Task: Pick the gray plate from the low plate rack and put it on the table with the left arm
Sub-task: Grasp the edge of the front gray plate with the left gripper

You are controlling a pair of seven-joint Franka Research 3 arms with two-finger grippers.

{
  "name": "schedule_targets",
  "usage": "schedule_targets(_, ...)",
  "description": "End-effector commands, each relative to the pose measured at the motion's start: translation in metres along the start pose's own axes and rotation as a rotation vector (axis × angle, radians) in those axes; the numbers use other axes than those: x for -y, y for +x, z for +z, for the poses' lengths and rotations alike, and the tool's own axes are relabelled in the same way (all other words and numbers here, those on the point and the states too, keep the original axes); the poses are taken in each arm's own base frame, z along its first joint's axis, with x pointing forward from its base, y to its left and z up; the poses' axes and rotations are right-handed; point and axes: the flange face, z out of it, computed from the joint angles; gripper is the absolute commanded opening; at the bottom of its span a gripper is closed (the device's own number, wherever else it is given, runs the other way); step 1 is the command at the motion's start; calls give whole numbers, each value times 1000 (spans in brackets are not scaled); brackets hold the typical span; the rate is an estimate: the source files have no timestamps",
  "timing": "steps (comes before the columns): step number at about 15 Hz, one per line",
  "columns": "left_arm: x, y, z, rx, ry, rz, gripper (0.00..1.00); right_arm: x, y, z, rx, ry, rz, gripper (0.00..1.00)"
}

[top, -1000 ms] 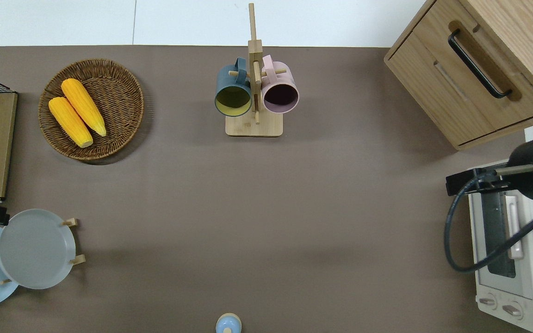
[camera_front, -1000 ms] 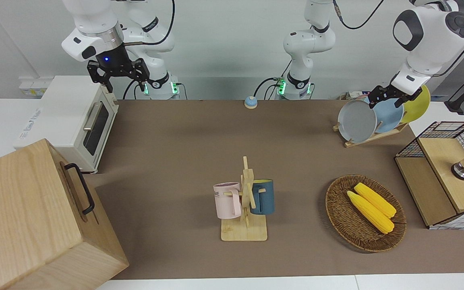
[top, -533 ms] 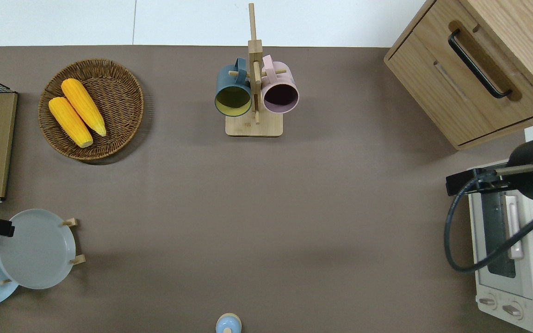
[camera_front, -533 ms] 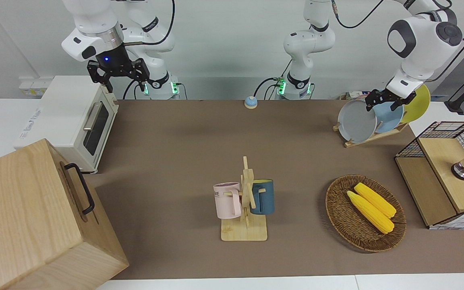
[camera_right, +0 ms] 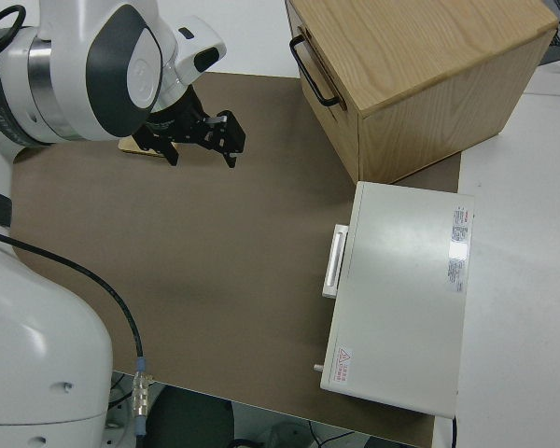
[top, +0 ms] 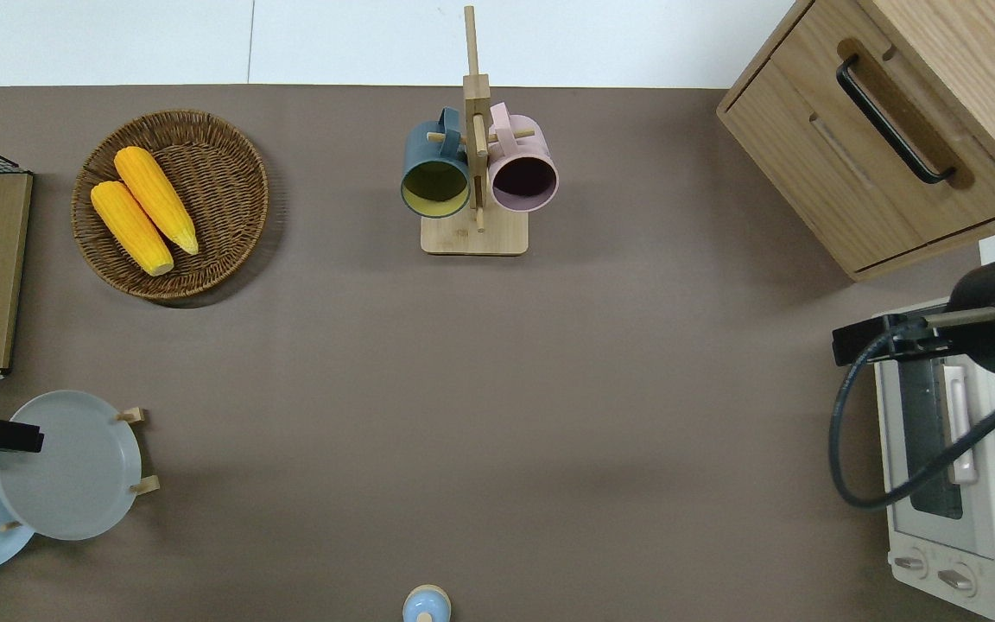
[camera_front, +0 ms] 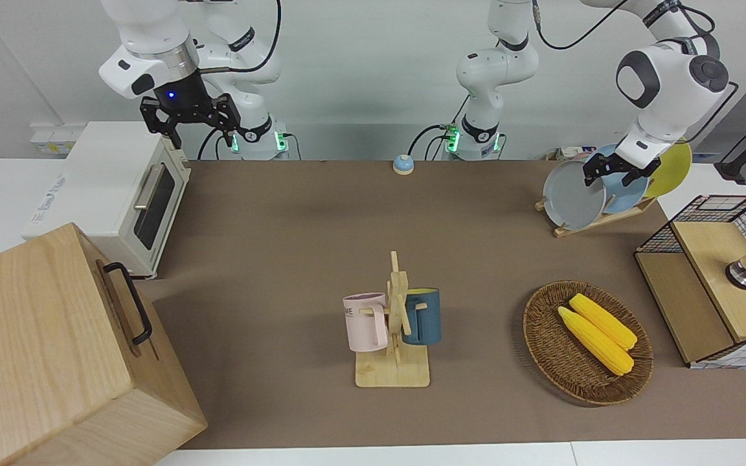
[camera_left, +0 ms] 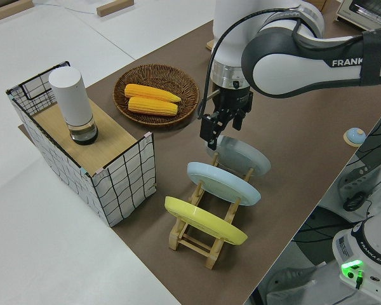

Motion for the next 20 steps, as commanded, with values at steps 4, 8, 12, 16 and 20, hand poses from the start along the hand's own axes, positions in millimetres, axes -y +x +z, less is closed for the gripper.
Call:
schedule_targets(4,-7,-15,23,-32,20,20,993,0,-3,-3,6,7,1,990)
schedule_targets(8,-8,-16,31,-34,20,20,937,0,-3,-3,6,7,1,990)
schedule_targets(12,-9,-16,33,-31,19,21,599,1,-3,-3,6,6,0,987)
schedule_targets(16,-9,-16,33,-31,19,21,163,1,-3,-3,6,6,0,990)
schedule_targets(20,-9,-17,34,-28,18,21,0,1,-3,-3,6,6,-2,987)
